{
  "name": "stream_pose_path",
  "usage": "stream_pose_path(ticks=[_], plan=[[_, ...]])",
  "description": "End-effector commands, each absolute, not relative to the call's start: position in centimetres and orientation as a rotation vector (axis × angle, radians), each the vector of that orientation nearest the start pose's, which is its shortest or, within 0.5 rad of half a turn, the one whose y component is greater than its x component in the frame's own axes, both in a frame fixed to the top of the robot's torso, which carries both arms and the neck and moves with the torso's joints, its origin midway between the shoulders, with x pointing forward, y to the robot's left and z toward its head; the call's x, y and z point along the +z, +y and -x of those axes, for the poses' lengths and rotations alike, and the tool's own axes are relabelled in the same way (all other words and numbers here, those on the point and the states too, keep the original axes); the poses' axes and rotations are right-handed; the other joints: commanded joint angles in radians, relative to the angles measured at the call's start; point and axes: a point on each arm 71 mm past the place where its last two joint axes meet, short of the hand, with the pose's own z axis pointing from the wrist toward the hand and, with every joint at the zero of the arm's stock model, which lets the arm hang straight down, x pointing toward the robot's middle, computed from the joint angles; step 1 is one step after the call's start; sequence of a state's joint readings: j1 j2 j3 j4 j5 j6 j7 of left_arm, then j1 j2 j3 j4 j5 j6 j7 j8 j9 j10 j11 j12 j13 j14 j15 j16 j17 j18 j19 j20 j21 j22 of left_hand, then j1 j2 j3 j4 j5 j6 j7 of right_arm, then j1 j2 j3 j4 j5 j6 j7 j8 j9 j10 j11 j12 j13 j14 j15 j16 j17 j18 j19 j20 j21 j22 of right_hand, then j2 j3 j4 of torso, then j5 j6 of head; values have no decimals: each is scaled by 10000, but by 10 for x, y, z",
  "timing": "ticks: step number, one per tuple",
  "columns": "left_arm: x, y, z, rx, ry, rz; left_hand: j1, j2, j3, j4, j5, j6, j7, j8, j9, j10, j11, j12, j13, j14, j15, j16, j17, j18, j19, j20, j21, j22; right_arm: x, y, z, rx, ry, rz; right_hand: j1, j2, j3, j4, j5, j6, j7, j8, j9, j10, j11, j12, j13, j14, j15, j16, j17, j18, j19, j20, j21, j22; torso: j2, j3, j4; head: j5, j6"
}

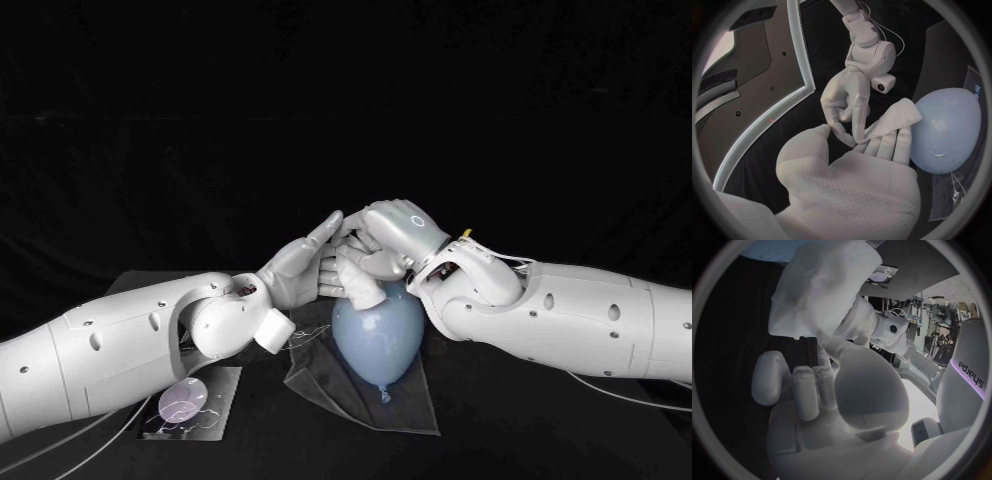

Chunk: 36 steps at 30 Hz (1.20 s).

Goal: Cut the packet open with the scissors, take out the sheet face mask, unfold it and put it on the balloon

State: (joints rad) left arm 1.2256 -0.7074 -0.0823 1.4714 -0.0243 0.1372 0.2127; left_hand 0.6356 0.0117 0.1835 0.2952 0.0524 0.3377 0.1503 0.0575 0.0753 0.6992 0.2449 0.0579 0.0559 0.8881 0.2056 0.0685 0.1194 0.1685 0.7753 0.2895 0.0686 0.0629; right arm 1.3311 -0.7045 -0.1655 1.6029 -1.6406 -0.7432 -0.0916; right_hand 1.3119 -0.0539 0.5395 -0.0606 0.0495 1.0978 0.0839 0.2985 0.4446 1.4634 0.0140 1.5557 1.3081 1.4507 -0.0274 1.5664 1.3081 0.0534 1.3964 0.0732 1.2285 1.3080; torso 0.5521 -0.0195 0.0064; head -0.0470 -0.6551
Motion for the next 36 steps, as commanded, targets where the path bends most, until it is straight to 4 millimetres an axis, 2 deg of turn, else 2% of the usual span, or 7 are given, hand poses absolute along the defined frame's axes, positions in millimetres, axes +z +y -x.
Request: stream_pose_path(ticks=[1, 6, 10, 23, 29, 36], plan=[[-189, 127, -474, -19272, 19216, 9236, 43, 17, -34, 1, -48, 69, 1368, 56, 12, 81, 18, -12, 9, -58, -16, 31, -6, -183, -16, 16, 11, 8, -127, -113, -455, 8140, 11357, 3559, -86, 106, 18, 41, -11, -92, -50, 190, 585, 1038, -86, 61, 2584, 1201, -221, 44, 2627, 170, -1, -88, 49, 1694, 1, 1, -4, 15, -10], [-189, 128, -475, -19255, 19182, 9279, 54, 30, -36, 2, -48, 67, 1368, 57, 12, 78, 18, -13, 8, -59, -16, 31, -6, -183, -31, 16, 10, 7, -126, -119, -450, 8173, 11358, 3507, -167, 154, 84, -8, -10, -311, -72, 503, 1079, 1036, -106, 58, 2584, 1201, -240, 44, 2627, 164, 6, -113, 78, 1700, -7, -1, -10, 10, -13], [-189, 129, -476, -19225, 19163, 9310, 54, 30, -36, 2, -48, 67, 1368, 57, 12, 78, 18, -13, 8, -59, -16, 31, -6, -183, -31, 16, 10, 7, -123, -125, -445, 8221, 11199, 3348, -194, 156, 120, -34, -10, -381, -78, 605, 1248, 1052, -111, 98, 2602, 1201, -245, 44, 2627, 158, 20, -120, 107, 1707, -7, 2, -11, 11, -13], [-190, 131, -477, -19136, 19112, 9398, 80, 67, -44, 3, -48, 102, 1369, 66, 22, 115, 17, -11, 10, -64, -15, 28, -7, -184, -35, 17, 9, 6, -120, -143, -436, 8170, 11185, 2918, -221, 161, 148, -44, -11, -421, -82, 667, 1352, 1062, -116, 120, 2613, 1201, -249, 44, 2627, 147, 51, -124, 166, 1723, -6, -5, -10, 17, -21], [-190, 131, -477, -19151, 19131, 9404, 292, 327, -79, 1, -47, 467, 1339, 184, 115, 290, -2, -2, 19, -67, -25, 30, -7, -185, -42, 17, 15, 7, -120, -149, -436, 8085, 11219, 2803, -233, 158, 154, -45, -11, -433, -84, 684, 1382, 1067, -117, 134, 2619, 1201, -250, 44, 2627, 149, 44, -125, 153, 1719, -3, -1, 7, 19, -23], [-190, 131, -477, -19138, 19165, 9411, 477, 465, -115, -4, -45, 628, 1324, 243, 160, 328, -10, -9, 17, -67, -29, 30, -8, -182, -33, 16, 23, 9, -119, -152, -436, 8019, 11195, 2703, -242, 158, 158, -44, -11, -441, -85, 695, 1403, 1073, -118, 148, 2625, 1201, -251, 44, 2627, 146, 51, -126, 167, 1722, 3, -5, -2, 16, -25]])
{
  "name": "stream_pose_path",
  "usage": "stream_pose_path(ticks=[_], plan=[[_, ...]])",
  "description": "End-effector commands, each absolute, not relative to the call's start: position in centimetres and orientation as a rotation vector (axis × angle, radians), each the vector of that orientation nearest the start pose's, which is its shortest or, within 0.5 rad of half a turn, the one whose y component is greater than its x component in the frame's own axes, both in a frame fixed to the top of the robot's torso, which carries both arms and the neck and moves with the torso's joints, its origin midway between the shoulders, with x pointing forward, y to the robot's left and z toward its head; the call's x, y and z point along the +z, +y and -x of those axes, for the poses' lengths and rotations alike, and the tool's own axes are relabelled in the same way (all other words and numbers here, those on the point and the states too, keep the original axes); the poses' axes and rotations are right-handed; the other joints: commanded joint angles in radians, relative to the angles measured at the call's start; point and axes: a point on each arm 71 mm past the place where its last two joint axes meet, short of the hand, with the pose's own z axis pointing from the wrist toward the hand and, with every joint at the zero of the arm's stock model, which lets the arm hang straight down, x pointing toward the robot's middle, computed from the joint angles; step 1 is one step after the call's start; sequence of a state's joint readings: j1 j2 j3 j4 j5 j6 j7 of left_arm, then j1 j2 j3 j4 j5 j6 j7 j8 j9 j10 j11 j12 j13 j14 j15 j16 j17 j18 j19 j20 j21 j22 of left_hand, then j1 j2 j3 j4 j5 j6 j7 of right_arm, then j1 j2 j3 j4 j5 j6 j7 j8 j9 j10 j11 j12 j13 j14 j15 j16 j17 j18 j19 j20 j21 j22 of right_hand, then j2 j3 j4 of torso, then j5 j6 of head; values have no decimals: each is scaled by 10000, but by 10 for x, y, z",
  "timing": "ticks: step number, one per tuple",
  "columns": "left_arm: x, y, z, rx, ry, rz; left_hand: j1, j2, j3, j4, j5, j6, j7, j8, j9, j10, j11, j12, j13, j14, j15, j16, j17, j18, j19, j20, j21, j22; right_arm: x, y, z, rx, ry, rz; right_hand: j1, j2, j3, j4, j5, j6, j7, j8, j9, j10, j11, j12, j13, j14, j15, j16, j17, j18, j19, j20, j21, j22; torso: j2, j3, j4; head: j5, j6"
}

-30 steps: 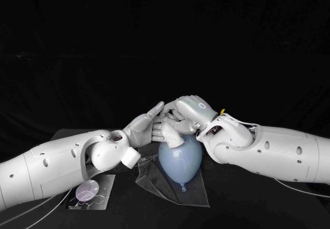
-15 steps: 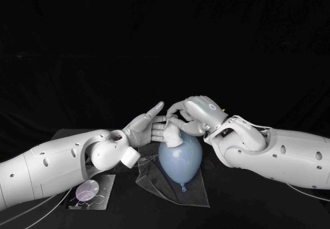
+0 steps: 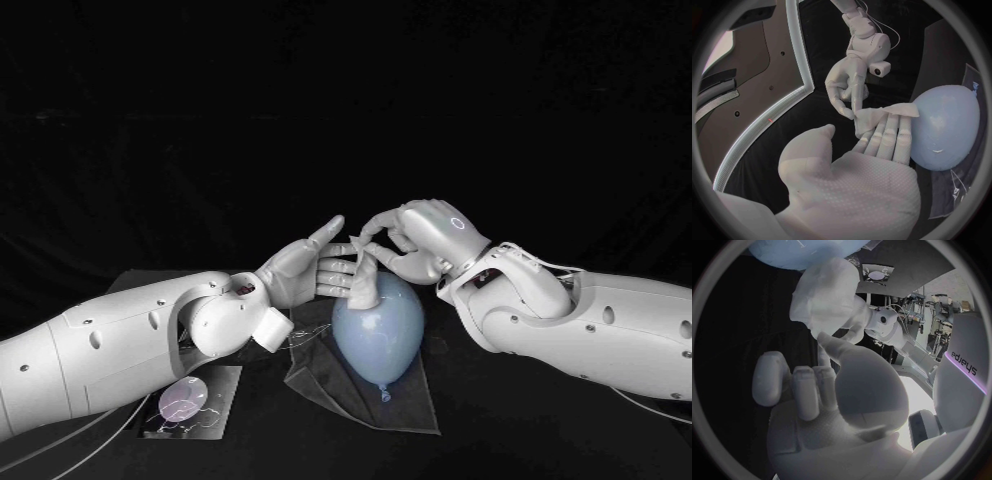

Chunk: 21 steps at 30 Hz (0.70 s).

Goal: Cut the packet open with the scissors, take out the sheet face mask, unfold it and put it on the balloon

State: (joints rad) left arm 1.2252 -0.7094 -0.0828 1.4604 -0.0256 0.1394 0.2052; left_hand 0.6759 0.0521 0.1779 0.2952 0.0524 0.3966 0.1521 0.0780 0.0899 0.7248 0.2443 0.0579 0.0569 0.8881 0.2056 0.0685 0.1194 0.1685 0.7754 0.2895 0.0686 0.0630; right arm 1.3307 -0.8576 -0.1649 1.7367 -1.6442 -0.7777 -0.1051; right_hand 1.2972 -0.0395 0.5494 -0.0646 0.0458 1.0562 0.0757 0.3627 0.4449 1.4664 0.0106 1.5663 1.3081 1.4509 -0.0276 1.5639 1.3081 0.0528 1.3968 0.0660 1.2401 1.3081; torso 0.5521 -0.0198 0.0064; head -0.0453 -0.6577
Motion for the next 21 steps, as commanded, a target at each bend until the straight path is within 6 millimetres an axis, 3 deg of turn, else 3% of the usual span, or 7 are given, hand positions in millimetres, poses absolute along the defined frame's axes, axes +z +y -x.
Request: stream_pose_path(ticks=[1, 8, 15, 21], plan=[[-190, 131, -477, -19139, 19174, 9410, 104, 79, -63, -4, -46, 45, 1308, 41, 17, 71, -5, -10, 6, -69, -30, 29, -8, -181, -29, 16, 25, 9, -119, -152, -436, 8022, 11186, 2696, -95, 14, 59, -4, 26, -26, -4, 54, 1400, 1043, -84, 43, 2626, 1199, -249, 69, 2627, 153, 48, -53, 51, 1722, 0, 0, -4, 5, 0], [-190, 130, -476, -19148, 19261, 9397, 651, 298, -73, -11, -43, 91, 1319, 58, 38, 84, -8, -15, 4, -60, -33, 32, -9, -164, 28, 16, 51, 16, -119, -151, -437, 8065, 11118, 2668, -102, 16, 64, -3, 27, -35, -5, 64, 1419, 1044, -85, 45, 2627, 1199, -250, 69, 2627, 154, 48, -53, 50, 1722, 1, 3, 1, -17, -3], [-190, 130, -476, -19135, 19306, 9399, 1082, 374, -144, -14, -43, 269, 1335, 116, 87, 117, -13, -13, 6, -45, -38, 36, -9, -150, 65, 16, 68, 19, -119, -150, -438, 8084, 11073, 2642, -105, 18, 69, -3, 26, -41, -5, 68, 1429, 1044, -86, 45, 2627, 1199, -251, 69, 2627, 151, 54, -54, 61, 1725, 4, 1, -3, -13, -9], [-191, 131, -477, -19072, 19244, 9551, 2069, 467, -199, -26, -41, 985, 1392, 354, 258, 121, -6, -15, 5, -6, -41, 42, -7, -118, 151, 16, 104, 24, -118, -150, -438, 8113, 11024, 2614, -108, 22, 76, -4, 27, -51, -6, 77, 1447, 1044, -86, 45, 2627, 1199, -252, 69, 2627, 150, 58, -55, 68, 1727, -5, -2, -1, -15, -9]])
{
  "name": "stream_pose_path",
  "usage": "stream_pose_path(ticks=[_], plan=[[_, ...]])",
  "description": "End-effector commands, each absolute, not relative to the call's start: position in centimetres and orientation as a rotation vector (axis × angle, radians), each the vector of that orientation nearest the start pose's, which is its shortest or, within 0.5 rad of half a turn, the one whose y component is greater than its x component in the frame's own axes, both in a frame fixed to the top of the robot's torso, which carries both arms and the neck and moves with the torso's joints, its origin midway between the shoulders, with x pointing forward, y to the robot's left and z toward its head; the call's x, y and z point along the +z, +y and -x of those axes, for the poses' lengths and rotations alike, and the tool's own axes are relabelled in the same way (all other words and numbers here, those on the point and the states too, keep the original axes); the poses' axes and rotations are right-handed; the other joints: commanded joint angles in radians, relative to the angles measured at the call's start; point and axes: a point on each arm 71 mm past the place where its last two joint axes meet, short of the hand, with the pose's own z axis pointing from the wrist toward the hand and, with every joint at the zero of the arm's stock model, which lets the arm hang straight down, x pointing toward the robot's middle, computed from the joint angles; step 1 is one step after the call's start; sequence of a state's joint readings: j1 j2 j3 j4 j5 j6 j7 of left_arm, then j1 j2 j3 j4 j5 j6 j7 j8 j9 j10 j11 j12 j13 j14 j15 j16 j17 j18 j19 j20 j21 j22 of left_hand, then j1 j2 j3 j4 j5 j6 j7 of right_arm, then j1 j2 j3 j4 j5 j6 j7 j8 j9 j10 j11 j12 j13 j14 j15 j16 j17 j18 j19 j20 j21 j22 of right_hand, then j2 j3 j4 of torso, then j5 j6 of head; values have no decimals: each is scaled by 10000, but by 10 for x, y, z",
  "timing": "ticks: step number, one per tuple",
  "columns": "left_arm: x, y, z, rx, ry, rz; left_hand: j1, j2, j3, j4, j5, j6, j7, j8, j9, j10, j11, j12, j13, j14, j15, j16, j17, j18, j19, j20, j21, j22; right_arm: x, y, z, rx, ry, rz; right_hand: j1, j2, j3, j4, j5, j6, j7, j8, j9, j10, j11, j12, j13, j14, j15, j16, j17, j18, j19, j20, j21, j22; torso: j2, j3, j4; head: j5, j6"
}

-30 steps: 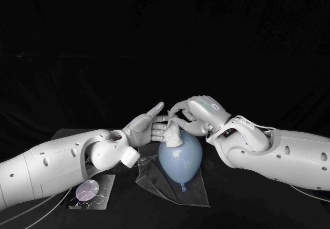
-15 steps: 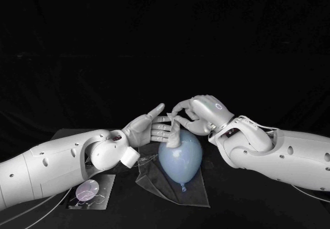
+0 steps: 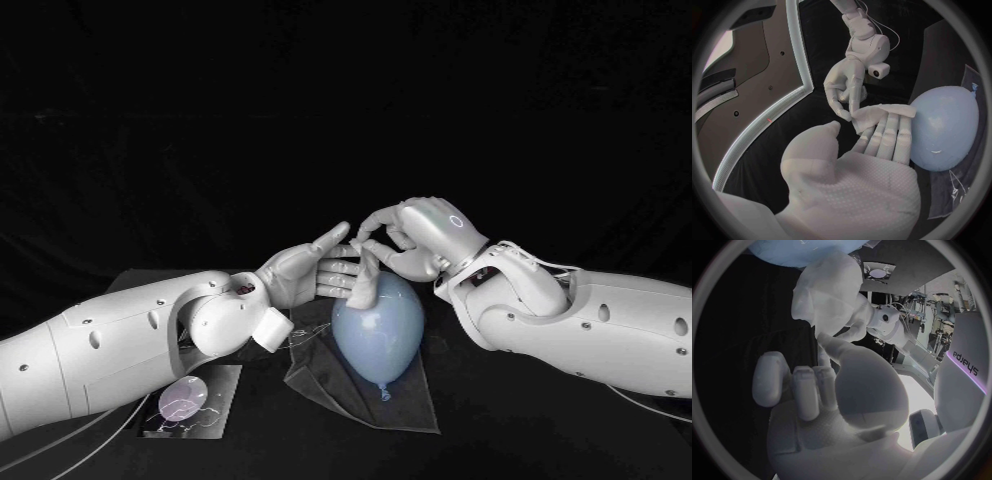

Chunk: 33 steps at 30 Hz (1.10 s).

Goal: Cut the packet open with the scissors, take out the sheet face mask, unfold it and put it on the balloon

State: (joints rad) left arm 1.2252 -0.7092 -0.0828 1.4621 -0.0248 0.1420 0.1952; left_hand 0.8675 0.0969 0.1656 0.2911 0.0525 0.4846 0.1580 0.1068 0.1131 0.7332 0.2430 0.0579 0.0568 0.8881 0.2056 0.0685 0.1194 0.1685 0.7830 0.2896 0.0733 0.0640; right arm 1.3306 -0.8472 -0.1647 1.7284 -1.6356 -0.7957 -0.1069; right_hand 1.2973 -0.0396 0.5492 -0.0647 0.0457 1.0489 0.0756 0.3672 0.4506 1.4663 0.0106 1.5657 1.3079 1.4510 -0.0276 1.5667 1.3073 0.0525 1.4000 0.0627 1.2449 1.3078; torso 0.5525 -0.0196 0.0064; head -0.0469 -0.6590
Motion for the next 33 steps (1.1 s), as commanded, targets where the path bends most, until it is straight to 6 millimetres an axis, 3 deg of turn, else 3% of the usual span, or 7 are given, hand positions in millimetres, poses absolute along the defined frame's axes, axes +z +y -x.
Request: stream_pose_path(ticks=[1, 7, 11, 14, 21, 28, 33], plan=[[-191, 131, -477, -19058, 19219, 9602, 259, 47, -79, 12, -40, 193, 1338, 94, 47, 46, 9, -13, 7, 2, -42, 44, -7, -112, 95, 15, 63, 16, -118, -150, -437, 8124, 11018, 2604, -109, 24, 78, -3, 28, 23, -5, 31, 1389, 1045, -87, 51, 2629, 1198, -252, 41, 2635, 152, 25, -22, 21, 1730, -10, -4, -1, 2, 7], [-191, 132, -478, -18996, 19001, 9964, 1804, 298, 91, -41, -37, 1406, 1330, 493, 319, 697, -16, 39, 46, 76, -70, 52, -2, -52, 263, 16, 119, 20, -118, -150, -436, 8182, 11032, 2554, -111, 25, 84, -6, 28, 13, -5, 38, 1405, 1045, -88, 51, 2629, 1198, -253, 41, 2635, 152, 25, -23, 21, 1729, -9, 0, -3, -7, 37], [-191, 133, -479, -18969, 18906, 10102, 2507, 220, 117, -120, -36, 1560, 1329, 557, 350, 754, -21, 28, 43, 97, -75, 48, -3, -45, 273, 17, 121, 16, -118, -150, -436, 8183, 11067, 2543, -111, 25, 84, -6, 28, 13, -5, 38, 1405, 1045, -88, 51, 2629, 1198, -253, 41, 2635, 152, 25, -23, 21, 1729, -6, 0, -6, -17, 48], [-191, 133, -479, -18905, 18892, 10088, 3687, -591, 1, -724, -43, 1585, 1329, 580, 352, 843, -30, 38, 50, 117, -78, 44, -4, -49, 266, 18, 112, 13, -118, -150, -436, 8184, 11101, 2542, -114, 25, 91, -9, 28, 3, -6, 48, 1423, 1045, -88, 51, 2629, 1198, -254, 41, 2635, 153, 23, -24, 17, 1728, -2, 1, -5, -27, 53], [-191, 131, -479, -18555, 19026, 9536, 4786, -1541, -371, -1306, -45, 1729, 1287, 659, 384, 1213, -64, 66, 73, 160, -100, 47, -1, -40, 319, 16, 120, 18, -120, -147, -437, 8172, 11289, 2590, -114, 25, 91, -9, 28, 3, -6, 48, 1423, 1045, -88, 51, 2629, 1198, -254, 41, 2635, 153, 23, -24, 17, 1728, -5, -2, -2, -32, 64], [-191, 128, -477, -18335, 19146, 8855, 5572, -1942, -590, -1627, -45, 1697, 1089, 689, 389, 1309, -144, 84, 74, 180, -142, 45, -1, -38, 301, 17, 110, 14, -122, -144, -439, 8094, 11572, 2657, -121, 23, 98, -10, 29, -12, -5, 58, 1445, 1045, -88, 51, 2629, 1198, -255, 41, 2635, 162, 0, -25, -27, 1716, -6, -3, 4, -38, 53], [-191, 128, -477, -18201, 19092, 8766, 5756, -1952, -634, -1655, -44, 1790, 1150, 739, 415, 1372, -156, 111, 83, 195, -155, 51, 1, -36, 305, 16, 108, 15, -122, -145, -439, 8074, 11607, 2660, -121, 23, 98, -10, 29, -12, -5, 58, 1445, 1045, -88, 51, 2629, 1198, -255, 41, 2635, 162, 0, -25, -27, 1716, -1, -5, 0, -29, 49]])
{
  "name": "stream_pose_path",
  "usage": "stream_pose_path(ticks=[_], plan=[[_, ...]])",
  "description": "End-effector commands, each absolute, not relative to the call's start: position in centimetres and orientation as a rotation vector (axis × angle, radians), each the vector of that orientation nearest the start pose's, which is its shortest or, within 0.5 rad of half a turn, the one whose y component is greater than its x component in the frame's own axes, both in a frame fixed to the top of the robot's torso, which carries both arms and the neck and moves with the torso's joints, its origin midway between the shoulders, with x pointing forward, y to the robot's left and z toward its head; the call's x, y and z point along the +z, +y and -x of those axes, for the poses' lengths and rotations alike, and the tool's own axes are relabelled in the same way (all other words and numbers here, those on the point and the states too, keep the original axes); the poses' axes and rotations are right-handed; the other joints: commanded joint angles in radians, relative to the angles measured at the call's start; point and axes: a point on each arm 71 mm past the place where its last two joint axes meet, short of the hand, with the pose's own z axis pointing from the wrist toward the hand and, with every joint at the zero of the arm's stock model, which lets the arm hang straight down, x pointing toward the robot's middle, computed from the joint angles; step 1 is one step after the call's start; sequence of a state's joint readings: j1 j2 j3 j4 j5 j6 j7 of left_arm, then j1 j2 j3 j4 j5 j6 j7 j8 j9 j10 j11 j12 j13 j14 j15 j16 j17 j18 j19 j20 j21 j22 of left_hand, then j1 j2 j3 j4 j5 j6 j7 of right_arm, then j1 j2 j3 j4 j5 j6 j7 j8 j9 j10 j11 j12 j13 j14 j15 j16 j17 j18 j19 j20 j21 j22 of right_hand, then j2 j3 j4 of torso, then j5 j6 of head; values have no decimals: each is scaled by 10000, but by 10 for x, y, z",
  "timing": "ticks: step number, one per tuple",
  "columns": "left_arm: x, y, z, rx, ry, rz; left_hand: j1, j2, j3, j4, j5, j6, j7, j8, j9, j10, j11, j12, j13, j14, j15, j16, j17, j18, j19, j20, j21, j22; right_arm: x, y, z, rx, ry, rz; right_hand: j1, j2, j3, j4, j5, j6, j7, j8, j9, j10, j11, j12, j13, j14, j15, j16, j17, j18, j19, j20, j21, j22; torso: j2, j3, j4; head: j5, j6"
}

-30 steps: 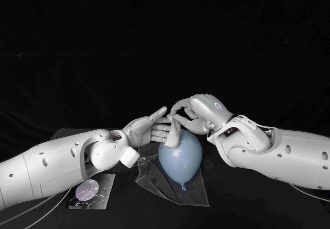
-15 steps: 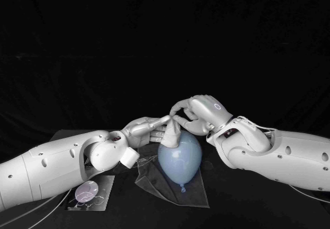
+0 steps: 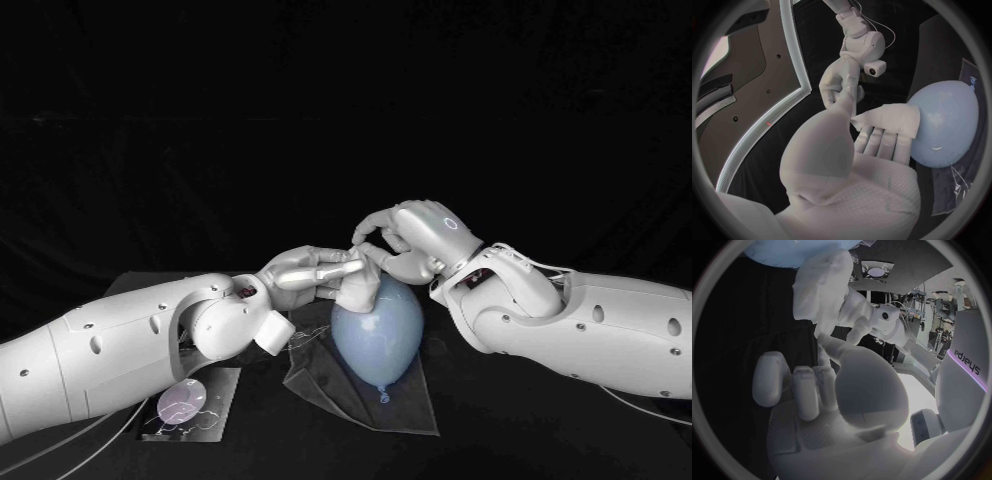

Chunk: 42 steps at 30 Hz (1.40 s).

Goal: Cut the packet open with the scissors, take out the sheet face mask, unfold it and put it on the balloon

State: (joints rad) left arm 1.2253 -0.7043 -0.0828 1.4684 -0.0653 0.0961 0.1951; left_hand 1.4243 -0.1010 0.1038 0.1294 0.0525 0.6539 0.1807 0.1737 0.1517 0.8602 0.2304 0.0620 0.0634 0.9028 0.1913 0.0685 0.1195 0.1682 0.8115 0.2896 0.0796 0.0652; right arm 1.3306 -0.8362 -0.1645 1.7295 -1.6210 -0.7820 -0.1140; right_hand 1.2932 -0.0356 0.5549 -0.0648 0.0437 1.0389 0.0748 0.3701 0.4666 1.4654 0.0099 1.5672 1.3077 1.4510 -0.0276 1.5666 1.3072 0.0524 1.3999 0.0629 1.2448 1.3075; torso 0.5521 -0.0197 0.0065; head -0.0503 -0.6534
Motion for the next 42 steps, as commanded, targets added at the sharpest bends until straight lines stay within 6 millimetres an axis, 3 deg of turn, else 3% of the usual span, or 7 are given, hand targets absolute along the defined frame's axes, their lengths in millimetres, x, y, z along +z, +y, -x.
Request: stream_pose_path(ticks=[1, 10, 15, 21, 25, 31, 42], plan=[[-191, 128, -477, -18183, 19087, 8765, 248, 55, -10, -47, -44, 149, 939, 95, 42, 137, -29, 84, 20, 59, -12, 56, 3, -29, 46, 15, 51, 6, -122, -145, -439, 8081, 11592, 2658, -80, -17, 42, -10, 50, 88, 3, 29, 1285, 1054, -81, 36, 2631, 1198, -255, 42, 2635, 164, 2, -27, -26, 1718, 3, -4, -1, 2, -10], [-192, 130, -479, -17793, 19067, 8814, 1073, 661, 468, -276, -42, 1129, 959, 501, 242, 622, -81, 242, 27, 248, -77, 146, 43, 36, 389, 11, 127, 33, -120, -145, -436, 8218, 11345, 2614, -84, -22, 53, -17, 50, 71, 2, 45, 1317, 1054, -81, 36, 2631, 1198, -255, 42, 2635, 155, 25, -28, 20, 1731, -6, 1, 0, 7, -18], [-192, 131, -480, -17457, 18954, 8875, 1591, 933, 1203, -489, -36, 1568, 742, 655, 263, 1178, -297, 401, 39, 472, -231, 243, 89, 104, 544, -4, 196, 45, -119, -145, -434, 8273, 11307, 2607, -85, -24, 57, -20, 50, 67, 2, 50, 1327, 1054, -82, 36, 2631, 1198, -255, 42, 2635, 151, 34, -28, 37, 1736, -1, 3, -4, 4, -20], [-193, 133, -482, -17036, 18734, 8982, 1631, 744, 3040, -441, -54, 2518, 490, 945, 305, 2230, -588, 431, -3, 835, -436, 356, 155, 161, 999, -161, 478, 114, -119, -145, -432, 8309, 11322, 2613, -87, -25, 59, -21, 50, 64, 2, 55, 1335, 1054, -82, 36, 2631, 1198, -256, 42, 2635, 153, 30, -29, 28, 1733, 1, -1, -3, 10, -24], [-193, 134, -483, -16770, 18662, 8922, 1620, 671, 4055, -708, -41, 2848, 408, 1095, 352, 2687, -696, 395, 9, 1091, -530, 411, 195, 146, 1152, -320, 651, 162, -119, -146, -431, 8308, 11379, 2627, -87, -25, 59, -21, 50, 64, 2, 55, 1335, 1054, -82, 36, 2631, 1198, -256, 42, 2635, 153, 30, -29, 28, 1733, -3, 0, -4, 9, -36], [-193, 135, -484, -16514, 18502, 8916, 1289, 666, 4741, -863, -43, 3081, 247, 1280, 429, 3127, -839, 358, 7, 1367, -648, 473, 247, 137, 1189, -371, 806, 211, -120, -149, -431, 8186, 11634, 2679, -87, -25, 59, -21, 50, 64, 2, 55, 1335, 1054, -82, 36, 2631, 1198, -256, 42, 2635, 153, 30, -29, 28, 1733, -6, -4, -3, 13, -31], [-191, 137, -485, -16353, 18078, 8951, 1005, 585, 5002, -1001, -37, 3161, 210, 1401, 485, 3357, -892, 289, 10, 1541, -707, 505, 295, 144, 1264, -422, 965, 266, -126, -152, -430, 7916, 12381, 2837, -97, -31, 69, -25, 50, 48, 2, 71, 1367, 1054, -82, 36, 2631, 1198, -256, 42, 2635, 156, 21, -30, 11, 1728, 3, 1, -4, 28, -43]])
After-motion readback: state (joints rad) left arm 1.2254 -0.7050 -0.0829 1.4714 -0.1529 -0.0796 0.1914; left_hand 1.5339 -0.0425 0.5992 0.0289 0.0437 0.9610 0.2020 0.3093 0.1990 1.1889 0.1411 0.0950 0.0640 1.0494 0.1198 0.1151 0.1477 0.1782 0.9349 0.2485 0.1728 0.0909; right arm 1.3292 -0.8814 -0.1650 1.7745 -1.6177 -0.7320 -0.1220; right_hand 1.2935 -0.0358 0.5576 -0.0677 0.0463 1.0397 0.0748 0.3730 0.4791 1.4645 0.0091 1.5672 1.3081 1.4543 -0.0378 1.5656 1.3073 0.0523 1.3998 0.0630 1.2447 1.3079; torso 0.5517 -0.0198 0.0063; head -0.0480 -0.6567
